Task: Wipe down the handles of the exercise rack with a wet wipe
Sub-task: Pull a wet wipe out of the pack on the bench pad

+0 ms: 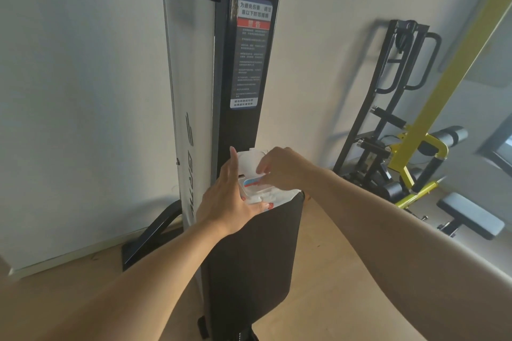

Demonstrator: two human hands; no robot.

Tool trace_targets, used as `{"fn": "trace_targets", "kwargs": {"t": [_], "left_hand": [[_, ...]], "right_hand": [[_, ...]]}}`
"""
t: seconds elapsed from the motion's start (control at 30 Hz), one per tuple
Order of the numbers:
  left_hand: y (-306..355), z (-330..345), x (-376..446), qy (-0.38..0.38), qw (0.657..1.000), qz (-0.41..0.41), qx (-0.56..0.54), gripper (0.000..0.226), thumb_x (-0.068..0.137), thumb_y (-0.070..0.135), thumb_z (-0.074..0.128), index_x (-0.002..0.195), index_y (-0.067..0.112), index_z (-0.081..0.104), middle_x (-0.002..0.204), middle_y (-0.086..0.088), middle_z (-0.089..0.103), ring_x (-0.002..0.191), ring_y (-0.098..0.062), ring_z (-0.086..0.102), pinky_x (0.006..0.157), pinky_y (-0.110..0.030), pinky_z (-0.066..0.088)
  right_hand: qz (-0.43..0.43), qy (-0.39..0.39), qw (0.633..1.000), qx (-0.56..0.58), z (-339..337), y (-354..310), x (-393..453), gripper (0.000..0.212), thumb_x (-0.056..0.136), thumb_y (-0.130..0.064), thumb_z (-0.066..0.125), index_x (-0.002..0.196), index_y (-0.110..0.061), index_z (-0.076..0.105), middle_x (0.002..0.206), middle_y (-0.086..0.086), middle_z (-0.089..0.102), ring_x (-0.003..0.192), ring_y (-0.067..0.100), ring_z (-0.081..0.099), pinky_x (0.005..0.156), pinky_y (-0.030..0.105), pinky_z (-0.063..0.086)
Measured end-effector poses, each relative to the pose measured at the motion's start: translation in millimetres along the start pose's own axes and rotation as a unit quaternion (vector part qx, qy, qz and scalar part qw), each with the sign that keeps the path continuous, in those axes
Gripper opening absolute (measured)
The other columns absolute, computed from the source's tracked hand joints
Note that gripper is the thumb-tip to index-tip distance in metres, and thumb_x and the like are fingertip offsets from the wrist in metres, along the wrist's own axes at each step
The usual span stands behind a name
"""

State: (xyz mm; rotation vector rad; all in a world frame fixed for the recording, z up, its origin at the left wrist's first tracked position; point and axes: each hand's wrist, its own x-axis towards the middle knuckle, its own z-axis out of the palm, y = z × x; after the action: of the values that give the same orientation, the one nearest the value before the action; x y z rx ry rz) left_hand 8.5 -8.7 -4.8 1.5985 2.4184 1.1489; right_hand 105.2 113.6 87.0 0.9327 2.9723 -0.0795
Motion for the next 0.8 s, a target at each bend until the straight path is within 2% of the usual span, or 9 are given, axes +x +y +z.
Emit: {"fn": "trace_targets", "kwargs": {"t": [0.1,0.2,0.3,0.43,0.6,0.67,0.73,0.77,0.8], "left_hand": [[0.9,1.5,0.8,-0.008,1.000,-0.021,0.020,0.124,0.069,0.075,0.065,0.155,0.030,-0.012,0.163,0.007,0.021,0.138,-0.019,0.046,0.099,-0.037,0.051],[-0.1,2.8,2.0,-0.015,0.999,-0.034,0.026,0.122,0.069,0.078,0.062,0.156,0.028,-0.008,0.162,0.005,0.025,0.138,-0.020,0.047,0.100,-0.038,0.050],[-2.1,4.6,2.7,-0.020,0.998,-0.046,0.029,0.124,0.066,0.082,0.059,0.156,0.026,-0.004,0.160,0.004,0.030,0.137,-0.021,0.048,0.099,-0.041,0.051],[-6.3,5.7,4.1,-0.020,0.998,-0.056,0.015,0.124,0.064,0.083,0.062,0.156,0.024,0.003,0.158,0.003,0.034,0.137,-0.020,0.047,0.101,-0.040,0.050],[-6.9,5.6,-0.2,0.008,1.000,-0.023,-0.002,0.095,0.069,0.074,0.068,0.143,0.029,0.030,0.141,0.004,0.050,0.123,-0.016,0.058,0.095,-0.034,0.054],[-6.3,5.7,0.3,0.000,0.999,-0.030,0.023,0.094,0.070,0.076,0.064,0.144,0.027,0.033,0.154,-0.002,0.037,0.132,-0.021,0.052,0.099,-0.035,0.051],[-5.5,5.9,1.1,-0.018,0.997,-0.041,0.061,0.095,0.071,0.080,0.058,0.146,0.027,0.033,0.167,-0.003,0.009,0.143,-0.024,0.039,0.108,-0.038,0.044],[-5.4,6.3,0.9,-0.020,0.997,-0.038,0.063,0.095,0.071,0.080,0.057,0.147,0.028,0.033,0.168,-0.003,0.006,0.145,-0.024,0.036,0.109,-0.039,0.042],[-5.3,6.7,0.3,-0.019,0.998,-0.031,0.057,0.094,0.071,0.080,0.057,0.146,0.028,0.033,0.167,-0.003,0.013,0.145,-0.024,0.037,0.110,-0.040,0.041]], "right_hand": [[0.104,0.003,0.994,-0.023,-3.9,11.3,3.6,0.024,0.093,-0.029,0.066,0.106,-0.010,0.071,0.089,0.000,0.066,0.076,0.017,0.062,0.061,0.024,0.047],[0.152,-0.043,0.987,0.015,-3.5,16.0,4.7,0.029,0.087,-0.036,0.075,0.097,-0.011,0.065,0.081,-0.001,0.063,0.064,0.012,0.060,0.053,0.020,0.042],[0.165,-0.059,0.984,0.043,-4.6,11.1,3.5,0.035,0.081,-0.042,0.080,0.086,-0.015,0.058,0.074,-0.004,0.059,0.062,0.011,0.058,0.053,0.019,0.039],[0.153,-0.018,0.988,-0.029,-5.3,3.4,1.6,0.032,0.083,-0.036,0.079,0.094,-0.016,0.057,0.073,-0.006,0.049,0.062,0.014,0.047,0.050,0.018,0.031],[0.136,-0.011,0.989,-0.057,-7.1,-4.2,2.2,0.029,0.085,-0.033,0.078,0.090,-0.016,0.055,0.068,-0.005,0.049,0.059,0.014,0.048,0.049,0.019,0.034],[0.131,-0.004,0.989,-0.062,-7.4,-5.9,1.8,0.026,0.086,-0.032,0.077,0.094,-0.015,0.060,0.071,-0.004,0.052,0.058,0.014,0.051,0.050,0.018,0.038],[0.128,0.006,0.990,-0.061,-7.0,-7.5,1.1,0.024,0.087,-0.032,0.076,0.099,-0.016,0.063,0.077,-0.002,0.056,0.058,0.015,0.051,0.051,0.018,0.039],[0.128,0.008,0.990,-0.062,-6.8,-8.0,0.7,0.024,0.087,-0.032,0.076,0.100,-0.016,0.063,0.078,-0.002,0.056,0.058,0.015,0.051,0.051,0.018,0.039],[0.130,0.009,0.990,-0.062,-6.9,-8.1,0.2,0.024,0.087,-0.032,0.076,0.098,-0.016,0.061,0.077,-0.003,0.055,0.058,0.015,0.051,0.050,0.018,0.038]]}}
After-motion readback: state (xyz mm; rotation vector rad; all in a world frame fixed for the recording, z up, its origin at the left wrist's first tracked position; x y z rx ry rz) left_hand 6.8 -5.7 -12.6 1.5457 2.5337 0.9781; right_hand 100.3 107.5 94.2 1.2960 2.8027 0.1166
